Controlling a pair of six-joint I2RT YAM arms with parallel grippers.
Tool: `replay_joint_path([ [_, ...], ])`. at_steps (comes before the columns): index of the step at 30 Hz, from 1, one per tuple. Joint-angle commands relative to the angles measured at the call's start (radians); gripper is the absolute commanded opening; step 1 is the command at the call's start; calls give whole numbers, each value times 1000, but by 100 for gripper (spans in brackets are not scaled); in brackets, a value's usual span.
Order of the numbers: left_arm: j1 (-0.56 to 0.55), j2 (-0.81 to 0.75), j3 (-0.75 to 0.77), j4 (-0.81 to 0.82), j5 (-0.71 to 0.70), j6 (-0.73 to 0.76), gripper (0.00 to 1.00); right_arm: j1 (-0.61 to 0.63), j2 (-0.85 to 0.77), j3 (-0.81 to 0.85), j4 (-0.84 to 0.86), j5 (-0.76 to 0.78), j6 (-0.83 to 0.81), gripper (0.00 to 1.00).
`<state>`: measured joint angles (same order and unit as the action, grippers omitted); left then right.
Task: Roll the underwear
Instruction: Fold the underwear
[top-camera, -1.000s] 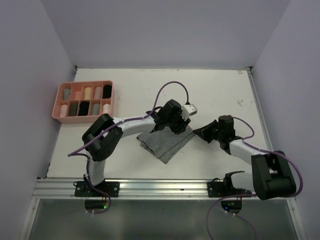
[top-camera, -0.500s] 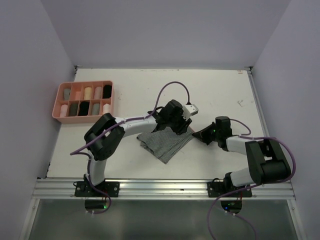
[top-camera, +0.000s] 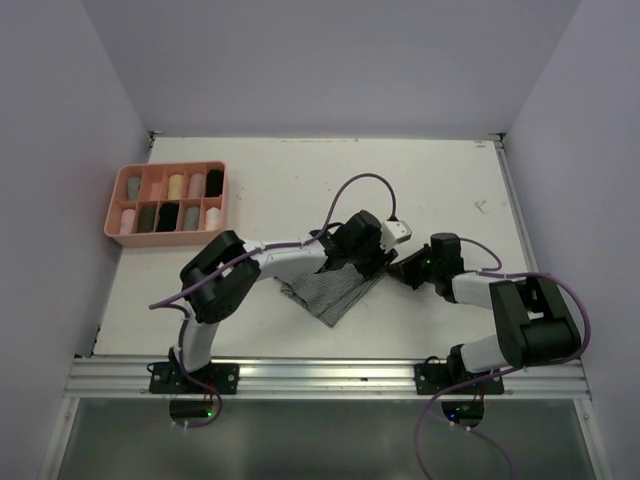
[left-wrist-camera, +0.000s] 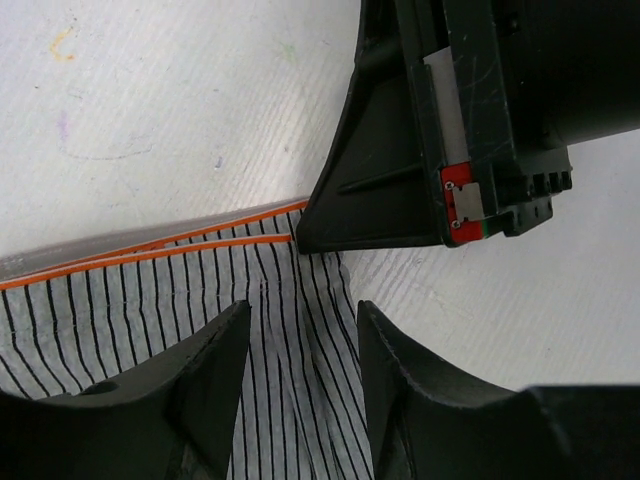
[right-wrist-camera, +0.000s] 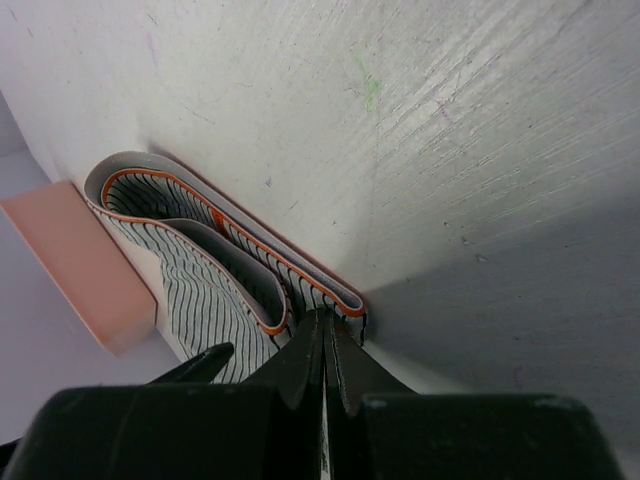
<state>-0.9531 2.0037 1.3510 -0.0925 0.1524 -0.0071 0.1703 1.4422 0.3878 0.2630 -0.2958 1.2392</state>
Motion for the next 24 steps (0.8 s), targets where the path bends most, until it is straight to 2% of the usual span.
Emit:
replay_joint_path([
  [1, -15, 38, 48, 20, -48, 1, 49, 3, 20, -17, 8, 53, 5, 0],
  [9, -21, 81, 80, -1, -149, 2, 39, 1, 37, -23, 28, 44, 11, 0],
  [18, -19, 53, 73, -1, -111, 1, 13, 3, 43, -9, 19, 38, -3, 0],
  [19, -21, 50, 71, 0, -109, 1, 7, 3, 37, -4, 12, 38, -10, 0],
  [21, -21, 52, 71, -3, -106, 1, 0, 1, 5, 5, 1, 40, -12, 0],
  [24, -16, 53, 69, -6, -105, 1, 0, 1, -60, 25, -36, 44, -20, 4],
])
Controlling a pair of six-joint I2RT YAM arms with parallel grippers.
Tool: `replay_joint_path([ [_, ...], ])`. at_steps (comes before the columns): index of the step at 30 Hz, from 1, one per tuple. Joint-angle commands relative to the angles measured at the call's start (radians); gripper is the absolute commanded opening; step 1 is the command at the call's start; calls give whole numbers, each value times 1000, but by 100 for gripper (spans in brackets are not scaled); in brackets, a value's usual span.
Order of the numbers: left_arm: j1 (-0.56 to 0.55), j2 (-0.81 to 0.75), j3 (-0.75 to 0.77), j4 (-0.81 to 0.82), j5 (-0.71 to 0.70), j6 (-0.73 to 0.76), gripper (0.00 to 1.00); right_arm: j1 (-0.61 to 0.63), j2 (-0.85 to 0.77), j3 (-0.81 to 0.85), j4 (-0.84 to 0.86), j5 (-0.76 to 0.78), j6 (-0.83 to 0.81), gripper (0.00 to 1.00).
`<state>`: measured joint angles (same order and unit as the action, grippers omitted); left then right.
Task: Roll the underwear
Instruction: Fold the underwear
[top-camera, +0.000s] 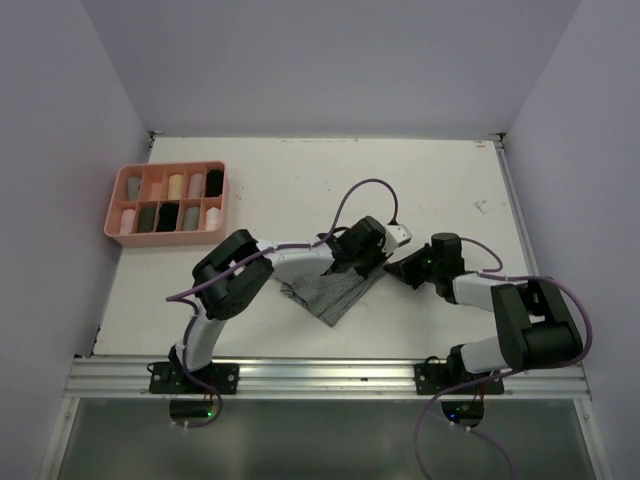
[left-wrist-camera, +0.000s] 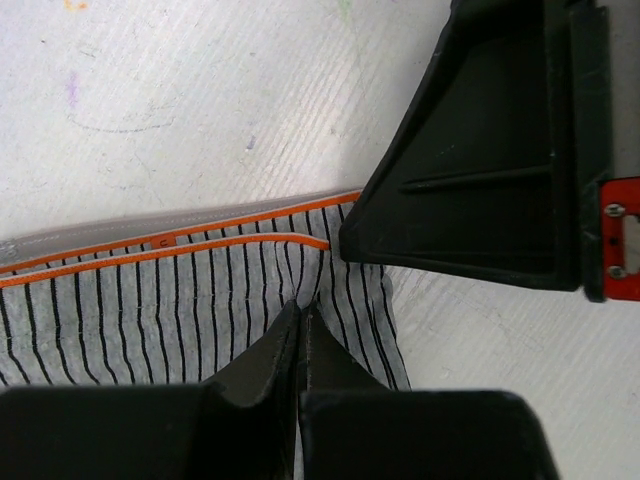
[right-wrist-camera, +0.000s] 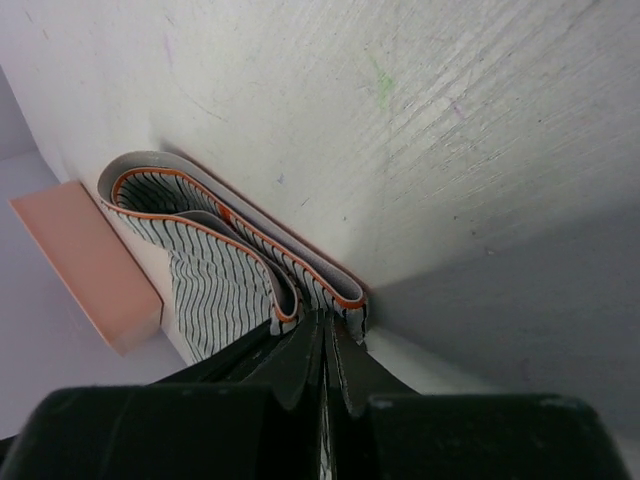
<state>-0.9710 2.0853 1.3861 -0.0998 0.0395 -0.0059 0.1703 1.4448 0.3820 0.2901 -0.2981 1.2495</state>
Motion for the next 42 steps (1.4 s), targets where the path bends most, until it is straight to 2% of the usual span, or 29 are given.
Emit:
replay_joint_path([
  [1, 3, -31, 34, 2, 10, 0, 0, 3, -79, 37, -87, 48, -33, 4],
  [7, 20, -54, 39, -3, 42, -8, 0, 3, -161, 58, -158, 83, -42, 6],
  [14, 26, -64, 50, -20, 57, -9, 0, 5, -35, 67, -144, 73, -64, 0],
  [23, 29, -77, 106, -63, 95, -35, 0, 1, 63, 40, -80, 48, -59, 0],
  [30, 28, -38, 174, -104, 154, -57, 0, 5, 45, 37, -91, 53, -59, 0],
  [42, 28, 33, 111, -83, 187, -45, 0, 3, -43, 103, -201, 91, -110, 1],
])
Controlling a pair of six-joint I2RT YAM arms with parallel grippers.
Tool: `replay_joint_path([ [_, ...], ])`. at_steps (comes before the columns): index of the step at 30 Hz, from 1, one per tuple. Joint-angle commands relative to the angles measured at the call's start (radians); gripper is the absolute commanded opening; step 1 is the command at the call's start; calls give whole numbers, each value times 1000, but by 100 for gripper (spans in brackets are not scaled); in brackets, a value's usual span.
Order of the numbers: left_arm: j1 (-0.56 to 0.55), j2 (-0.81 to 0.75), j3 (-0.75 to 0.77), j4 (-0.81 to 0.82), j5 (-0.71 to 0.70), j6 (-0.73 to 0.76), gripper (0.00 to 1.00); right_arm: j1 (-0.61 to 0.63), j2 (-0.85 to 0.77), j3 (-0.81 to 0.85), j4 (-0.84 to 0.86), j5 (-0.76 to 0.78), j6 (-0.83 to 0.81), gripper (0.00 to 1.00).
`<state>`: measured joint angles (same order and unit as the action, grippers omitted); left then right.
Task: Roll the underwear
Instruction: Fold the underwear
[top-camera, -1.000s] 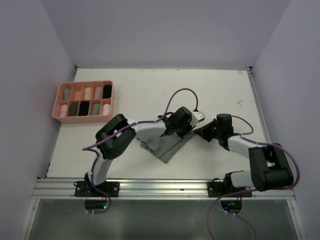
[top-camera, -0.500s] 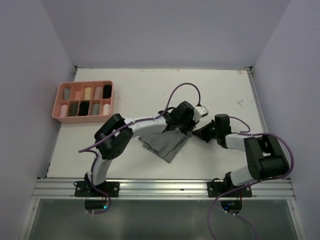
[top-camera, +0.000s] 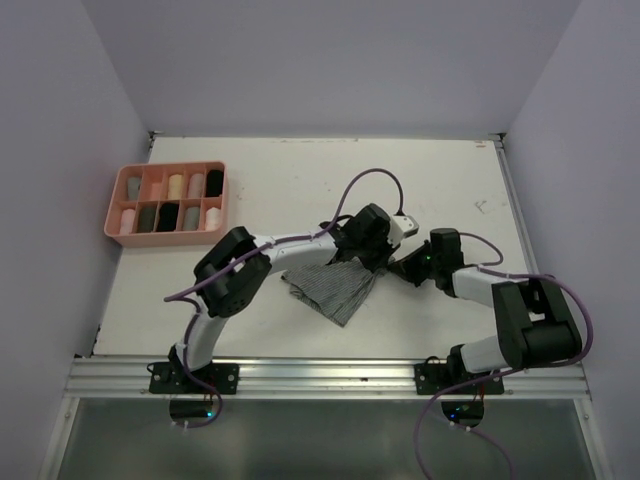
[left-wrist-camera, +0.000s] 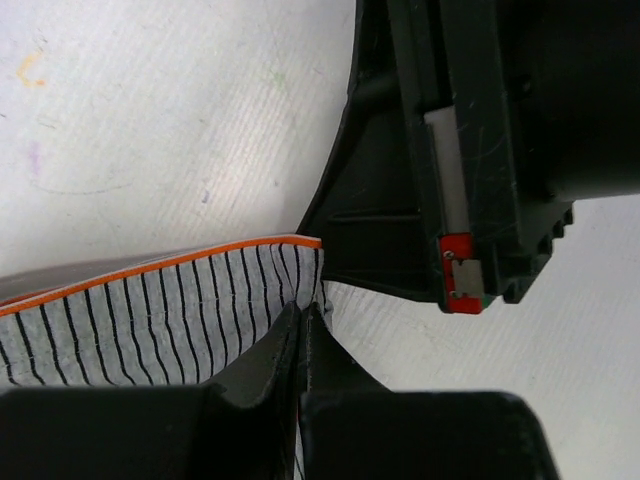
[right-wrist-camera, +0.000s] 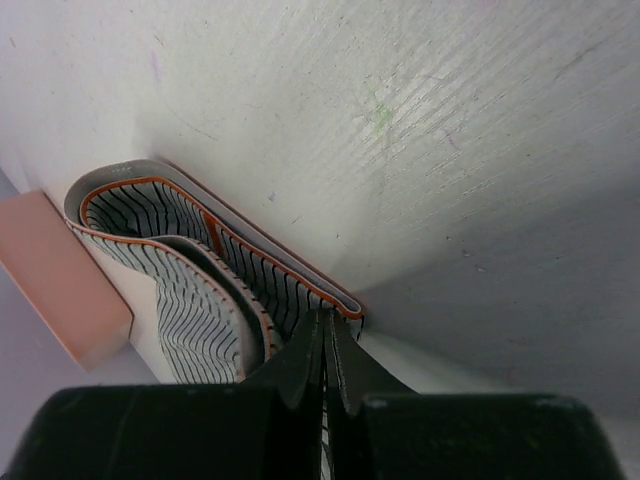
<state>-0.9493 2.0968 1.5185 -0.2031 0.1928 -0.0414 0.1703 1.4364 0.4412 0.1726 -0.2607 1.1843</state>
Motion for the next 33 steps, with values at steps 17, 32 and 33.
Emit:
replay_joint_path([
  [17, 40, 68, -67, 64, 97, -43, 0, 1, -113, 85, -191, 80, -28, 28],
  [32, 41, 54, -90, 68, 97, -20, 2, 1, 36, 82, -39, 60, -9, 23],
  [33, 41, 51, -92, 68, 96, -18, 3, 3, 41, 82, -39, 61, -11, 19],
])
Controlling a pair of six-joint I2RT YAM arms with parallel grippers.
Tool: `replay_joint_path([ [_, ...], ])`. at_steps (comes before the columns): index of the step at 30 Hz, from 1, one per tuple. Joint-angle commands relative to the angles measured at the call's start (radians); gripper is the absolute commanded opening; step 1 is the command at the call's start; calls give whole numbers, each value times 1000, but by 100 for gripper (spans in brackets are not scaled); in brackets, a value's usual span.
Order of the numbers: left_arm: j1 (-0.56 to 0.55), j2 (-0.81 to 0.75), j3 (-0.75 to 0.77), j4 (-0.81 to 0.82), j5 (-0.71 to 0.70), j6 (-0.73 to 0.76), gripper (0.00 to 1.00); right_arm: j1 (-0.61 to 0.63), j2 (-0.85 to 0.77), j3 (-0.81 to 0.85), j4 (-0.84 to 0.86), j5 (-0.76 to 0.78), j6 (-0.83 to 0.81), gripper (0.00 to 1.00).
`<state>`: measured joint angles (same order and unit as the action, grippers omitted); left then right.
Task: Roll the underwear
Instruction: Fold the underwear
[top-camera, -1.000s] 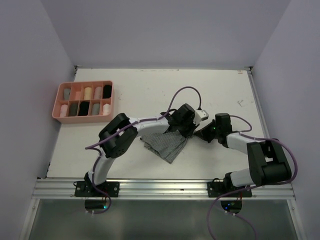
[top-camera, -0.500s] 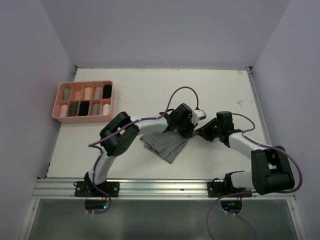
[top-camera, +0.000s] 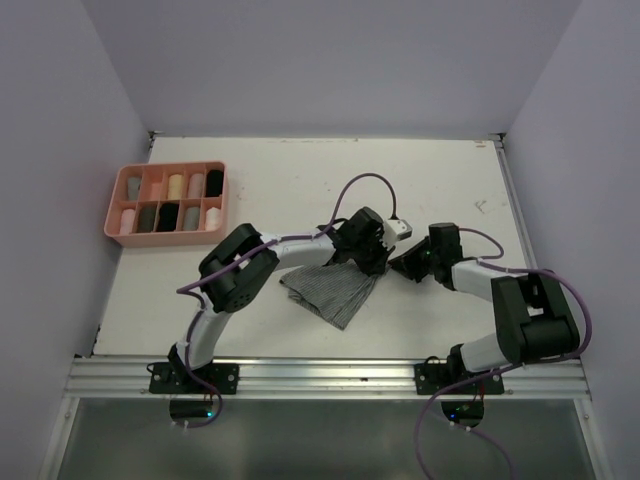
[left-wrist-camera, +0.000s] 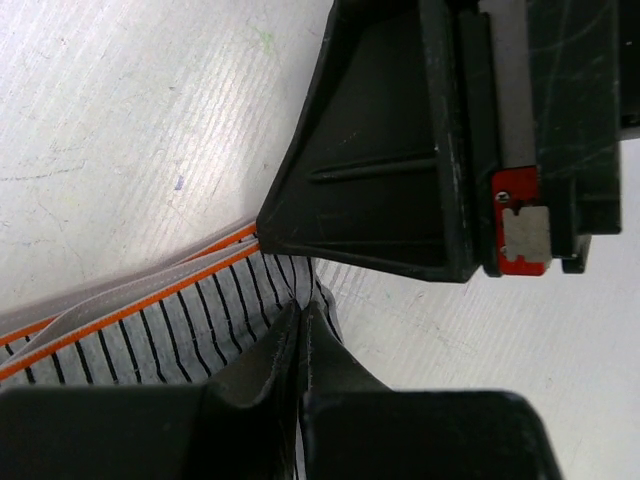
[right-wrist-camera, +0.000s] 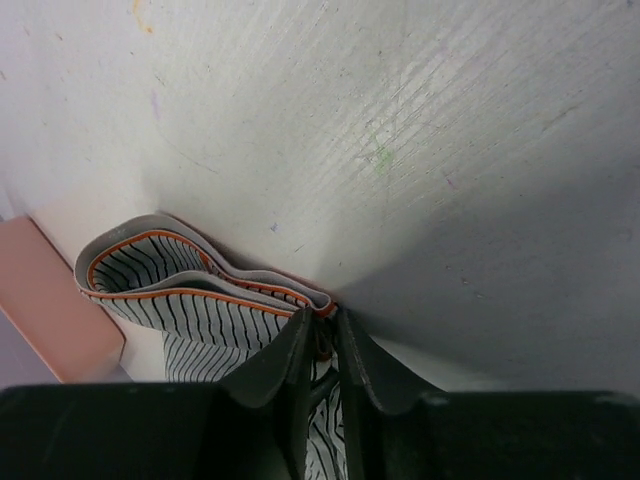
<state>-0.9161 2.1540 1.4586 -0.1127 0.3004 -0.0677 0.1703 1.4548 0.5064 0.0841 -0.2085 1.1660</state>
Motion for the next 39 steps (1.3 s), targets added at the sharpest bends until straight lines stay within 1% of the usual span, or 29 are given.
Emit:
replay_joint_path([
  [1, 8, -8, -32, -24, -14, 9, 3, 3, 27, 18, 48, 12, 6, 15],
  [2, 8, -6, -32, -30, -15, 11, 4, 3, 35, 23, 39, 14, 6, 7],
  [4, 8, -13, -32, -35, -26, 16, 5, 1, 44, 26, 32, 12, 3, 0],
  [8, 8, -26, -38, -50, -50, 23, 8, 3, 32, 18, 14, 24, 3, 0],
  [10, 8, -48, -43, -64, -60, 40, 21, 3, 19, 17, 5, 34, 1, 0],
  [11, 8, -63, -52, -67, -75, 46, 33, 3, 10, 15, -9, 38, 0, 0],
  [12, 8, -110, -64, -65, -81, 61, 37, 3, 9, 17, -15, 46, -2, 0],
  [13, 8, -141, -96, -61, -83, 93, 39, 3, 7, 17, -15, 46, -3, 0],
  [14, 10, -175, -115, -65, -86, 117, 40, 3, 4, 17, -24, 46, -5, 0],
  [15, 8, -253, -136, -68, -86, 167, 41, 3, 1, 20, -33, 49, -6, 0],
  [16, 8, -294, -186, -71, -87, 196, 41, 1, -2, 21, -40, 50, -12, 0],
  [17, 8, -336, -211, -96, -80, 227, 40, 3, -8, 20, -50, 55, -12, 0],
  [18, 8, -405, -233, -122, -69, 297, 40, 3, -16, 23, -59, 57, -14, 0],
  [20, 8, -465, -289, -221, -23, 370, 40, 1, -24, 27, -81, 63, -23, 0],
  [21, 8, -524, -311, -244, -20, 420, 40, 3, -33, 30, -81, 67, -26, 0],
  [23, 0, -587, -378, -293, -35, 451, 41, 3, -40, 30, -113, 72, -29, 0],
  [27, -21, -626, -441, -312, -87, 425, 47, 1, -47, 34, -132, 80, -28, 0],
  [29, -46, -622, -448, -300, -99, 410, 47, 1, -45, 34, -138, 78, -23, 0],
  [31, -76, -623, -463, -272, -110, 407, 40, 3, -45, 35, -139, 80, -19, 0],
  [32, -85, -622, -465, -271, -97, 411, 33, 5, -45, 38, -142, 78, -19, 0],
  [34, -102, -617, -463, -274, -26, 419, 29, 1, -48, 44, -155, 80, -23, 0],
  [35, -104, -608, -463, -275, -11, 417, 29, 1, -50, 46, -156, 80, -23, 0],
  [36, -110, -603, -461, -274, 2, 422, 30, 5, -50, 46, -156, 80, -25, 0],
  [37, -121, -597, -458, -275, 5, 427, 35, 2, -51, 47, -159, 81, -23, 0],
  [39, -136, -571, -448, -275, 5, 436, 40, 1, -53, 46, -158, 80, -22, 0],
])
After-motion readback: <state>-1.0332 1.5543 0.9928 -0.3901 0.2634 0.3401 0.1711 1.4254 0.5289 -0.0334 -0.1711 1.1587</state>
